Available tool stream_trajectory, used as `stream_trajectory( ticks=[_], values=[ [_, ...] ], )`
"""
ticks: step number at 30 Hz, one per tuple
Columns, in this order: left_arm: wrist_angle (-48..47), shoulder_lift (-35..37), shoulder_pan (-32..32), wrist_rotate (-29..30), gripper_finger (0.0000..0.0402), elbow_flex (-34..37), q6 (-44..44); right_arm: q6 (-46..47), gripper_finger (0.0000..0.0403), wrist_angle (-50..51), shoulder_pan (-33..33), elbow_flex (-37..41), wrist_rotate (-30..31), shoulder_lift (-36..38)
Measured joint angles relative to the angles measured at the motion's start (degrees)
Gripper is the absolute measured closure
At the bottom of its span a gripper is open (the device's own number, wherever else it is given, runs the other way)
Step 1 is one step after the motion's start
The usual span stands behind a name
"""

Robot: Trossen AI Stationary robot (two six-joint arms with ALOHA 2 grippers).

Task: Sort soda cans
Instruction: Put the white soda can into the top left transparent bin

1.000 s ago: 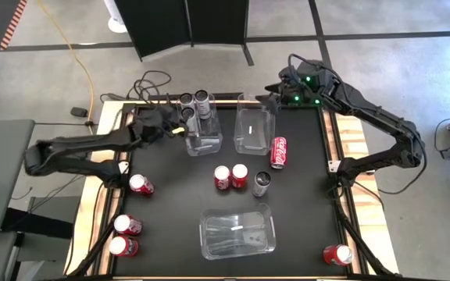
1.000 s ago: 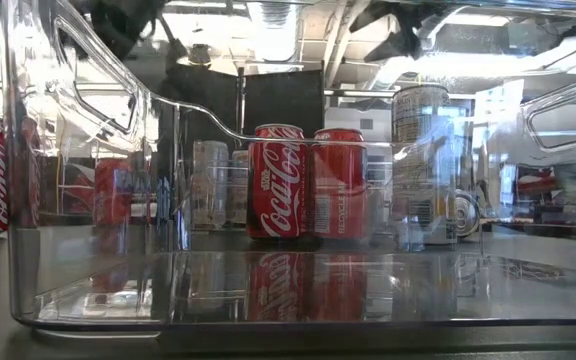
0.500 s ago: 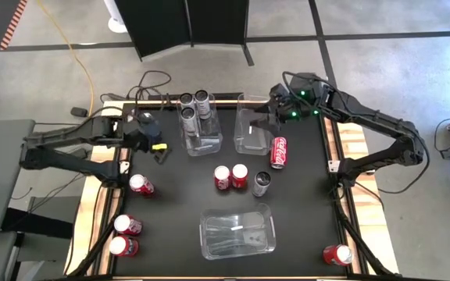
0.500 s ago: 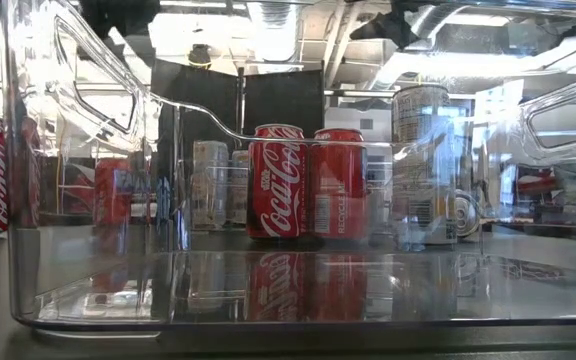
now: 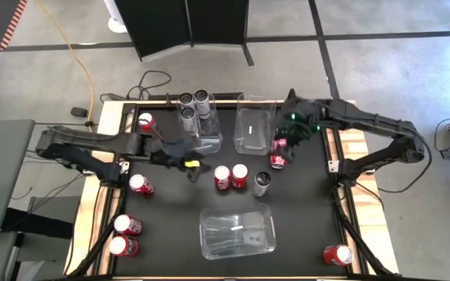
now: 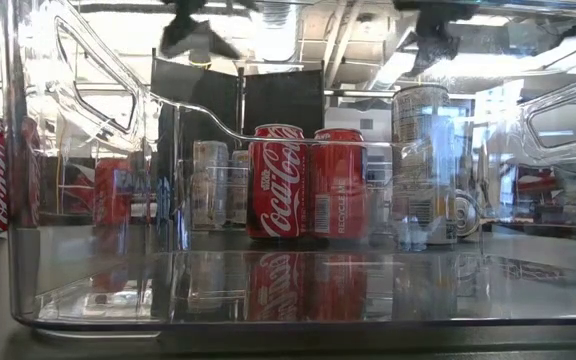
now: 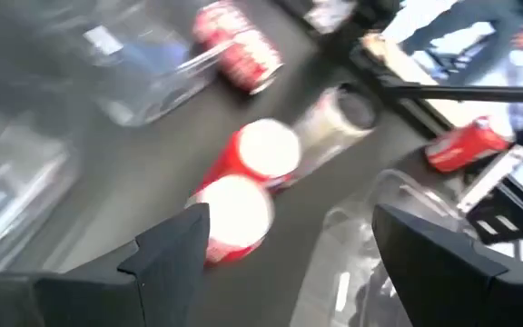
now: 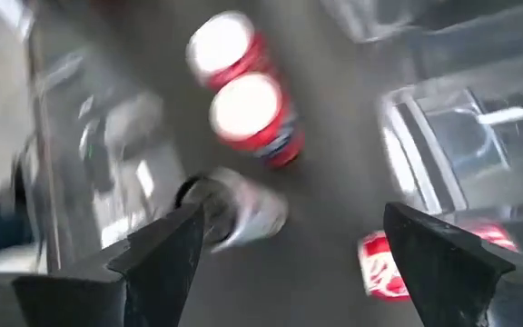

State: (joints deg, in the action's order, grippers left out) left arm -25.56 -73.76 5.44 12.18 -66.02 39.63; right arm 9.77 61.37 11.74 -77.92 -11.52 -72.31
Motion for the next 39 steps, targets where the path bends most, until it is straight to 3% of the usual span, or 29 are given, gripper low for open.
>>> stream_trajectory(
  ticks=[2, 5, 7, 12, 23, 31, 39],
  values=[
    [4.96, -2.35, 0.71, 0.02, 0.0101, 0.00, -2.95, -2.26, 0.0049, 0.09, -3.99, 0.75, 1.25, 0.02],
    [12.90, -6.31, 1.19, 0.27, 0.0101, 0.00, -10.05, -2.69, 0.0049, 0.88, -9.71, 2.11, 8.17, 0.00],
    [19.04, -9.16, 1.31, 0.53, 0.0101, 0.00, -16.93, -1.10, 0.0049, 3.22, -12.27, 2.68, 13.22, 0.00],
    [29.71, -15.88, 0.32, -0.99, 0.0087, -0.90, -24.12, 6.14, 0.0049, 5.09, -14.84, 2.83, 17.03, 1.72],
    [29.34, -29.90, -2.08, -8.68, 0.0006, -12.88, -37.13, 19.46, 0.0049, 5.20, -14.55, 2.83, 19.89, 11.59],
    [26.18, -37.51, -4.11, -14.40, 0.0002, -20.06, -38.51, 24.75, 0.0049, 6.60, -15.43, 2.83, 19.88, 13.14],
    [26.22, -40.98, -3.98, -14.62, 0.0002, -21.32, -41.11, 25.84, 0.0049, 7.37, -16.60, 2.83, 20.67, 13.01]
  ],
)
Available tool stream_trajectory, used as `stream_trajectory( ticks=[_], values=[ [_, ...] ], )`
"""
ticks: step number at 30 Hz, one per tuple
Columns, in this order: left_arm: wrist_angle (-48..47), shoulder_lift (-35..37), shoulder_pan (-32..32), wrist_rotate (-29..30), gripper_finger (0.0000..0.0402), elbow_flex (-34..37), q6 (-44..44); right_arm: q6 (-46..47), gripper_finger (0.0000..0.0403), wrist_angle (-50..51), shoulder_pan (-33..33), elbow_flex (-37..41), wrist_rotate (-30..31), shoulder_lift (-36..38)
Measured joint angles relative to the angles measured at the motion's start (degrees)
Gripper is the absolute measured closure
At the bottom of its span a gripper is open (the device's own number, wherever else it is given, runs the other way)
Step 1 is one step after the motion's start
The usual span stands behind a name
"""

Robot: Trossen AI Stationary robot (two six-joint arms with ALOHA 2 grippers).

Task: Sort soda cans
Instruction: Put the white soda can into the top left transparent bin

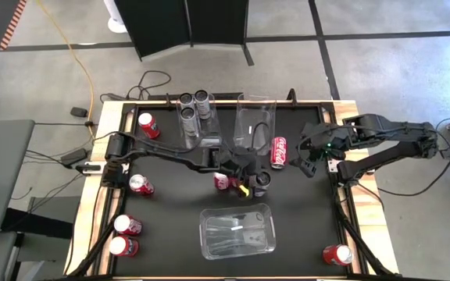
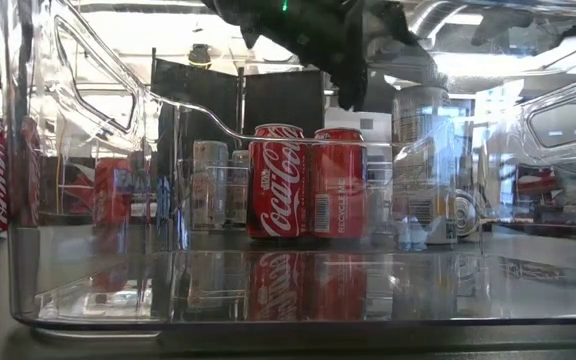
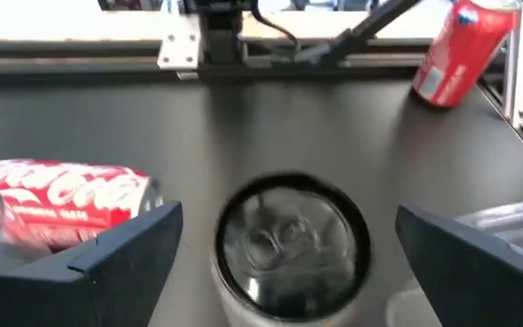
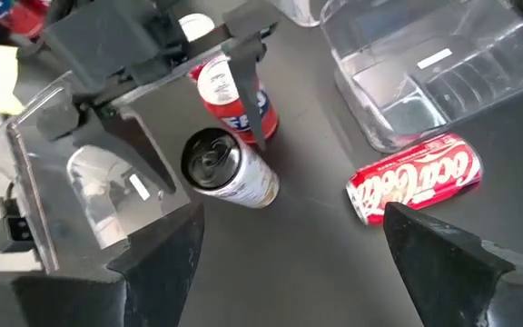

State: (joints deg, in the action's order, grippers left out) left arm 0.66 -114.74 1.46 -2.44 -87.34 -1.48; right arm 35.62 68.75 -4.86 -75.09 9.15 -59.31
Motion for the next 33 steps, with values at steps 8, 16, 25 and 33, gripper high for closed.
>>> stream_trajectory(
  ticks=[8, 16, 25, 33],
  values=[
    [-0.85, -1.17, -0.03, 0.16, 0.0021, 0.12, 0.38, -0.04, 0.0049, -0.11, 0.02, 0.00, 0.20, 0.00],
    [-0.03, -1.57, -0.53, 0.87, 0.0120, 0.07, 5.12, -0.22, 0.0049, 0.10, 0.02, 0.00, 1.40, 0.00],
    [-2.47, 3.99, -1.96, 3.40, 0.0152, 0.18, 10.18, -2.17, 0.0049, 0.03, 0.02, 0.00, 3.57, 0.00],
    [-14.87, 16.50, -4.67, 12.31, 0.0152, 0.07, 9.96, -6.08, 0.0049, -1.40, 0.17, 0.01, 6.21, 0.00]
  ],
)
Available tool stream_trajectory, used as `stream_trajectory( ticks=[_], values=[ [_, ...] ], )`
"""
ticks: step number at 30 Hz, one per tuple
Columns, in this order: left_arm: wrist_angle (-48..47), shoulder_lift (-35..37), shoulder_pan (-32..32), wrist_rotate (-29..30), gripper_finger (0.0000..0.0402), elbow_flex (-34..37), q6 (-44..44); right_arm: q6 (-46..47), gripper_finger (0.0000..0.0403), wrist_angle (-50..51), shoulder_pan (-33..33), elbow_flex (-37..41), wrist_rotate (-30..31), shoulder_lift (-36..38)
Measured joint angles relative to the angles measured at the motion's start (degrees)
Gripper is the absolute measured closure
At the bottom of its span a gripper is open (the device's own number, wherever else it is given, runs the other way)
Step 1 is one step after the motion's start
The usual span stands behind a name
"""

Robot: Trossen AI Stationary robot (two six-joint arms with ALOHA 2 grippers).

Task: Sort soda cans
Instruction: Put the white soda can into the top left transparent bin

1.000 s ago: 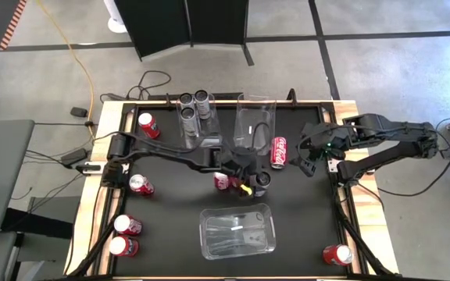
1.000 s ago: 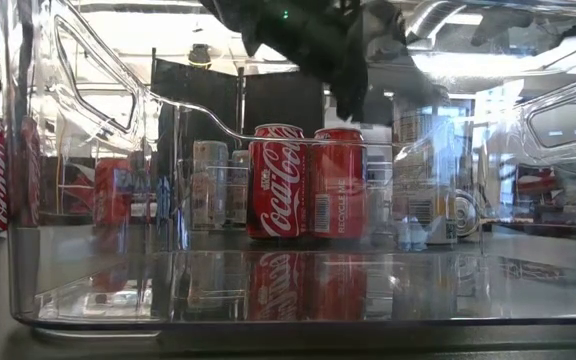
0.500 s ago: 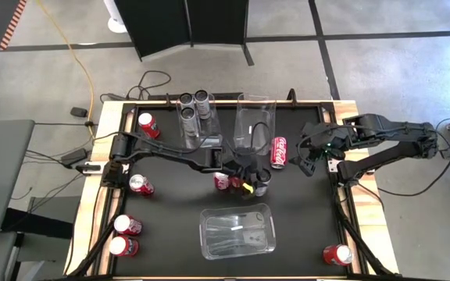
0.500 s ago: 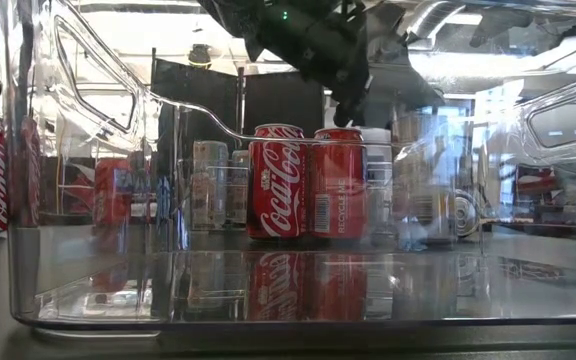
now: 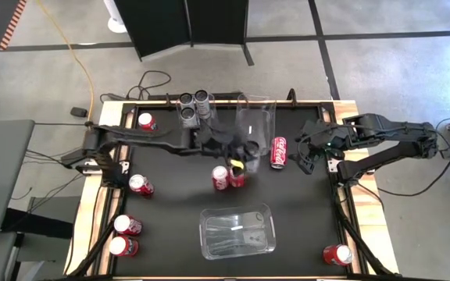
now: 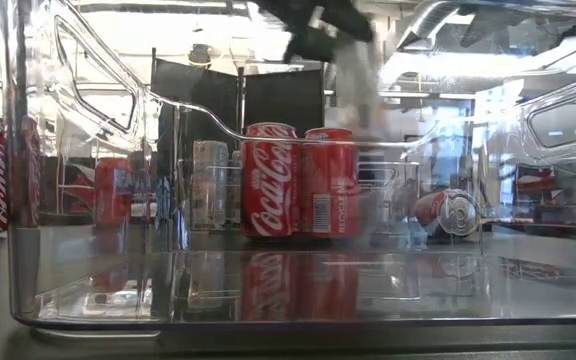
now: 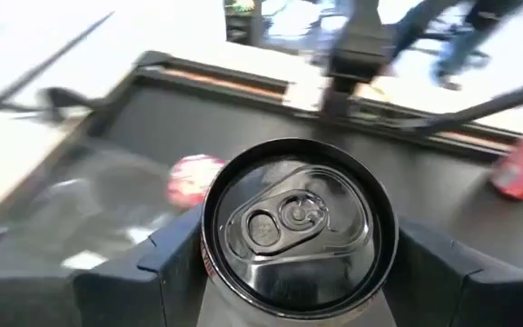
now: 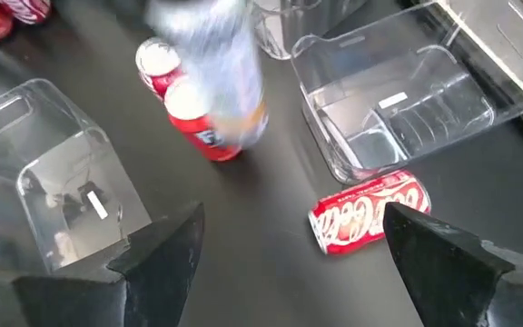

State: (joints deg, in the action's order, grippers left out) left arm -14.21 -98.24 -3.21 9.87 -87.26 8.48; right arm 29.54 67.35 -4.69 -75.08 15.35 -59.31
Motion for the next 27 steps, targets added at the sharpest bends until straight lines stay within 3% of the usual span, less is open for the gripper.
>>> stream_trajectory(
  ticks=[6, 12, 18, 23, 27],
  values=[
    [-9.78, 7.09, -4.49, 6.93, 0.0152, 0.00, 0.80, -1.37, 0.0049, -1.73, 1.29, 0.71, 0.02, -0.04],
    [-16.06, 8.57, -10.05, 12.73, 0.0152, 0.66, -0.34, -1.75, 0.0049, -2.07, 2.01, 0.71, 0.02, -0.02],
    [-6.53, 8.42, -14.37, 15.65, 0.0152, 10.34, 1.17, -1.35, 0.0049, -1.81, 1.99, 0.71, 0.02, -0.02],
    [3.09, 8.38, -14.50, 18.46, 0.0152, 18.73, 1.35, 0.21, 0.0049, -1.77, 0.97, 0.71, 1.48, -0.02],
    [6.29, 8.42, -14.54, 18.97, 0.0152, 21.58, 1.96, 0.28, 0.0049, -1.79, 0.61, 0.71, 1.48, 0.04]
  ],
)
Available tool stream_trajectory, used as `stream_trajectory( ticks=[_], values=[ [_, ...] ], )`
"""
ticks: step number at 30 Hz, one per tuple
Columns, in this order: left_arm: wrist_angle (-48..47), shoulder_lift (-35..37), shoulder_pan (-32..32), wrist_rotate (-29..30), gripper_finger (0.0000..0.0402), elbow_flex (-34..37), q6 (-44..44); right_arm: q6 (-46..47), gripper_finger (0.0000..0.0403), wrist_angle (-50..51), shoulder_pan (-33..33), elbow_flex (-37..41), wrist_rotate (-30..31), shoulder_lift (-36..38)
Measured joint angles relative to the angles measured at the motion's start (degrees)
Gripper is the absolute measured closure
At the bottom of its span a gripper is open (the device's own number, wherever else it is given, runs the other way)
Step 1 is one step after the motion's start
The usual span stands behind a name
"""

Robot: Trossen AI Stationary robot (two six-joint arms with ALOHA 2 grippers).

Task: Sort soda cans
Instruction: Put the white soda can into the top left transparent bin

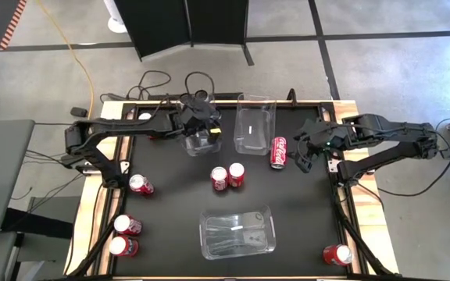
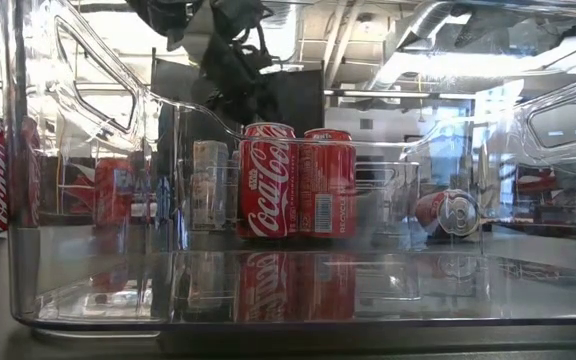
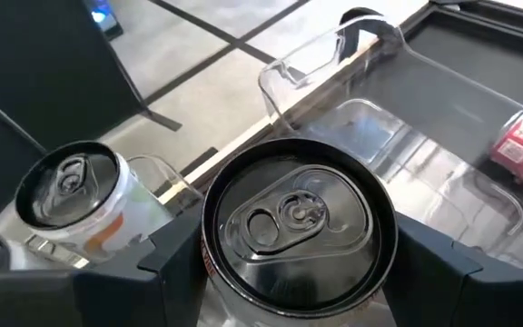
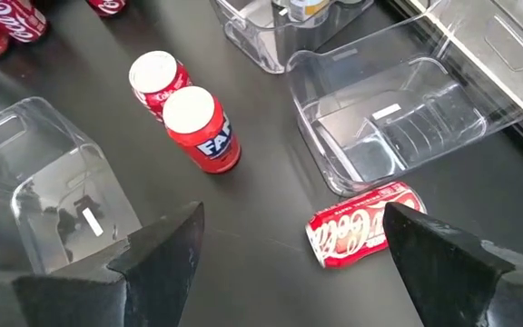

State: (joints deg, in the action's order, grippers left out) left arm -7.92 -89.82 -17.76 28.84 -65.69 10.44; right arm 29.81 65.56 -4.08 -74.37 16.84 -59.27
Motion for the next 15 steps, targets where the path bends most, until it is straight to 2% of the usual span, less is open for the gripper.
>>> stream_trajectory(
  ticks=[15],
  values=[
    [1.55, 0.04, -1.24, 0.72, 0.0152, 4.79, 0.79, -2.90, 0.0049, -2.06, 3.76, 0.00, -0.09, -0.02]
  ],
)
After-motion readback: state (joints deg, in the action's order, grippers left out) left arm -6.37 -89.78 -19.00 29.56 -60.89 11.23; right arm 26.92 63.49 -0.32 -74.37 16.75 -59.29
